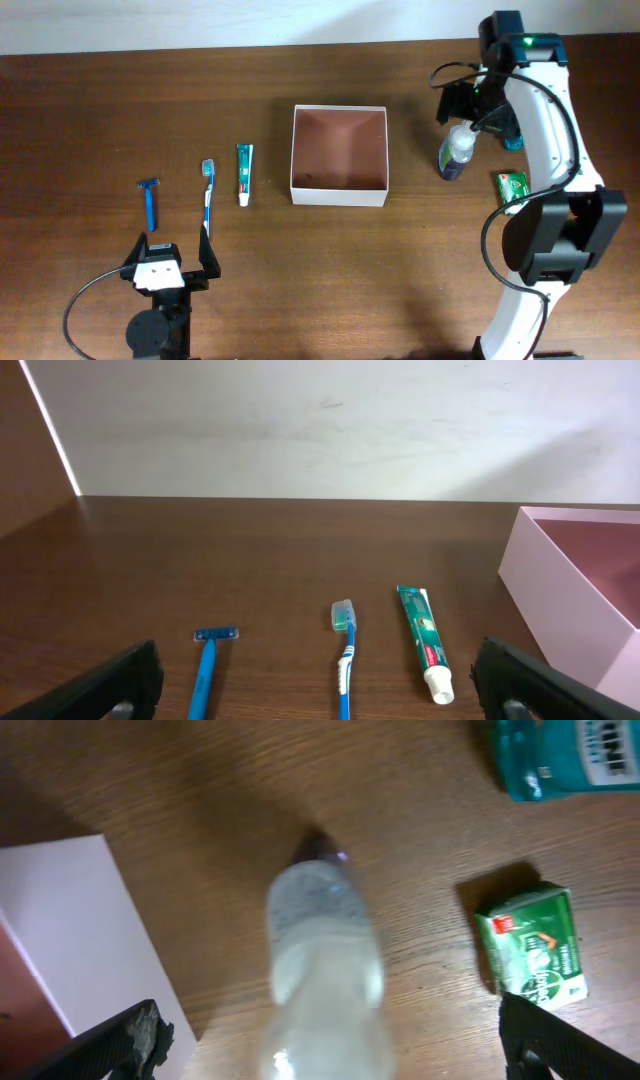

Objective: Pack container
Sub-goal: 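Open the right gripper and move it over the purple foam soap bottle, then lower the right gripper around the soap bottle's white pump top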

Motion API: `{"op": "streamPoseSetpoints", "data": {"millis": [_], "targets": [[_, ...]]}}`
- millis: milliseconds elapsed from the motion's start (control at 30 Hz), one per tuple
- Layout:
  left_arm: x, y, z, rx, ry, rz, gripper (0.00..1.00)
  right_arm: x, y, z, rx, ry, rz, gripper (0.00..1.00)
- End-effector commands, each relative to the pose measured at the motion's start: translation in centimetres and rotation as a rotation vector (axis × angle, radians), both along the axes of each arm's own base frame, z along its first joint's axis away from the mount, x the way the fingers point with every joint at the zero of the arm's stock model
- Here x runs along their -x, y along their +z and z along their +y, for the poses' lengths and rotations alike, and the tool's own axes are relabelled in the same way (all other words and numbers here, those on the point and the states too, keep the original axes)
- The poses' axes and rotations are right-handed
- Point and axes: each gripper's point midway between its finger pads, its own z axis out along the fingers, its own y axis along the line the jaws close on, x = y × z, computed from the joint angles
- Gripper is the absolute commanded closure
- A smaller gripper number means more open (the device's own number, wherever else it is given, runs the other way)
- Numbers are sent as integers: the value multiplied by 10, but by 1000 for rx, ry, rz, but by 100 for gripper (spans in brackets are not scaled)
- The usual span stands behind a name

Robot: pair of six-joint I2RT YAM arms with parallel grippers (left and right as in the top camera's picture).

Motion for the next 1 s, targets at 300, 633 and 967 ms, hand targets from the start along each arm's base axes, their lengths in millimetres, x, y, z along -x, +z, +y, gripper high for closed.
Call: {"op": "streamPoseSetpoints", "data": {"millis": [300,633,967], "targets": [[0,-1,-3,-11,-16,2,1,-9,4,1,-57,44,-41,7],[0,-1,-3,-11,-16,2,1,-10,-2,0,-51,69,-28,9],[0,-1,-3,-11,-16,2,1,-9,-17,0,-55,67,11,11]]}}
